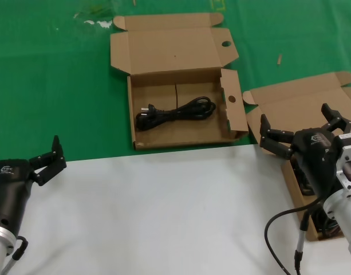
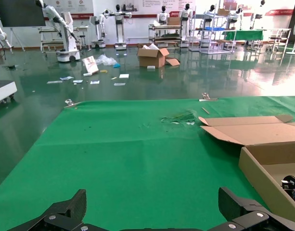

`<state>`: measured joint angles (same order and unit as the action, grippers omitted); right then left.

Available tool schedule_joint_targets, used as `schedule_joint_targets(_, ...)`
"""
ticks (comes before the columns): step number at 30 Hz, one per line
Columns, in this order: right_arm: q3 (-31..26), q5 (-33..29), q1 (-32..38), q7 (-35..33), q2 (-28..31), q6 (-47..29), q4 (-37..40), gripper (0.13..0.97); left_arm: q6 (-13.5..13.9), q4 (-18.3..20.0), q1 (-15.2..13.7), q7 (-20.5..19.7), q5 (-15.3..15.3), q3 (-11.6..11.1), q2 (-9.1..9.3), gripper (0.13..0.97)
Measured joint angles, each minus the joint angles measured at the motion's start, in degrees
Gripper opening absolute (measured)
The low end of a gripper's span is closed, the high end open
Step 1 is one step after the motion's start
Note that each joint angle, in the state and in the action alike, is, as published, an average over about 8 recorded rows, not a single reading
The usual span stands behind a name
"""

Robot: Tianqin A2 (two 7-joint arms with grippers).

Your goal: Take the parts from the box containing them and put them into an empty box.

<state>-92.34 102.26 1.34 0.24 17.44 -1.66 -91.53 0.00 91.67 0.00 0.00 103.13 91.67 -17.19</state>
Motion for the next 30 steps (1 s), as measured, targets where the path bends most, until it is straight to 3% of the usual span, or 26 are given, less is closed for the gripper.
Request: schedule_joint_targets(30,0.0,0.0,0.0,0.0,0.0,0.0,0.0,0.966,0.0,0.0,0.0,0.0,0.0,0.0,0.00,0.966)
